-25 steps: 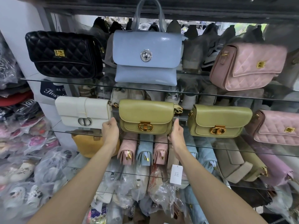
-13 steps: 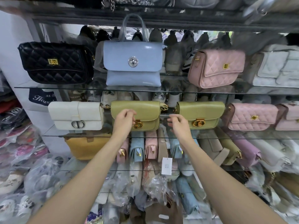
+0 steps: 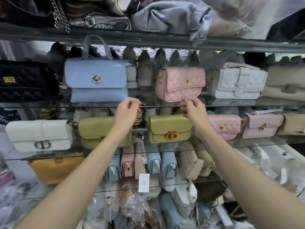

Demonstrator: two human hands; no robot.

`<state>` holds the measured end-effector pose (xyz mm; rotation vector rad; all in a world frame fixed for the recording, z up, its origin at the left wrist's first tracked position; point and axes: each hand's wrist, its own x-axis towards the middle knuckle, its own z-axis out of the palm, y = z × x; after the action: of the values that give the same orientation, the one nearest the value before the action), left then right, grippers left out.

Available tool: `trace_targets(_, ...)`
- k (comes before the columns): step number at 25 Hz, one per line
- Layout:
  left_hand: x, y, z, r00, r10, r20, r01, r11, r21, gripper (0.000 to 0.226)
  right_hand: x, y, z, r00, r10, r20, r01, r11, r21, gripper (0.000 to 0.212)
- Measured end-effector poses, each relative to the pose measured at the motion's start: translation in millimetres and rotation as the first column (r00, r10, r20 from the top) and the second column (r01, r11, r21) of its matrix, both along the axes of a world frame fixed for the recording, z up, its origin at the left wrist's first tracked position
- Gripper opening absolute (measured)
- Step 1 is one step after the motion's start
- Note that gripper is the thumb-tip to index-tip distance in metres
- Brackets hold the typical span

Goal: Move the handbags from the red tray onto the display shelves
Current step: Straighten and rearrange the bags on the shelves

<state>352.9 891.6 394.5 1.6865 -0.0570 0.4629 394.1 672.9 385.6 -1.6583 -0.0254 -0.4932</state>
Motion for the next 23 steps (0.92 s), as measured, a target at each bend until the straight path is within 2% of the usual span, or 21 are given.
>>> trace_targets(4,35.6,-50.0,15.6,0.996,0.068,0.064,-0.076,0.987,0.14,0.004,36.1,-57.9,12.3,1.0,-0.003,0.006,0.004,0.999,-0.051,0.026)
trace_targets(6,52.8,-75.3,20.3,0.993,0.083,0.08,-0.097,0.979,0.18,0.028,56.2,-83.5,19.1,1.0,-0.001,-0.017,-0.001,0.997,-0.078,0.028)
trace_targets(9,73.4,-99.0,23.6,0.991,0.117,0.059,-0.125,0.98,0.155,0.056,85.1,-109.0,25.5,0.993,0.057,-0.1,-0.065,0.995,-0.074,0.035)
trace_targets(10,79.2,-103.0,22.9,0.992,0.115,0.047,-0.12,0.985,0.123,0.06,93.0,-112.3,27.8,0.989,0.082,-0.125,-0.089,0.994,-0.057,0.047)
trace_targets(12,86.5,-109.1,23.9,0.996,0.09,0.005,-0.09,0.995,0.038,0.064,114.3,-115.5,30.0,0.979,0.129,-0.156,-0.134,0.991,-0.023,0.085)
trace_targets(14,100.7,-110.7,23.2,0.996,0.083,-0.039,-0.084,0.995,-0.046,0.052,163.7,-124.8,19.2,0.969,0.198,-0.15,-0.19,0.979,0.068,0.124)
trace_targets(15,108.4,-110.4,20.8,0.996,0.084,-0.043,-0.087,0.993,-0.074,0.044,184.8,-127.5,14.2,0.964,0.227,-0.14,-0.215,0.972,0.099,0.135)
trace_targets(17,117.4,-108.6,19.9,0.995,0.089,-0.048,-0.094,0.989,-0.117,0.044,188.3,-120.2,19.5,0.958,0.258,-0.128,-0.241,0.961,0.132,0.134)
trace_targets(18,119.5,-106.8,20.0,0.995,0.08,-0.054,-0.086,0.989,-0.124,0.049,174.6,-113.1,28.0,0.959,0.261,-0.115,-0.24,0.956,0.166,0.124)
trace_targets(21,121.5,-99.8,24.4,0.998,0.043,-0.048,-0.05,0.987,-0.155,0.084,138.5,-98.2,43.3,0.959,0.266,-0.099,-0.249,0.956,0.155,0.091)
trace_targets(23,121.0,-97.8,28.8,0.998,0.044,-0.044,-0.051,0.985,-0.165,0.099,142.7,-96.0,42.6,0.962,0.257,-0.096,-0.238,0.956,0.172,0.089)
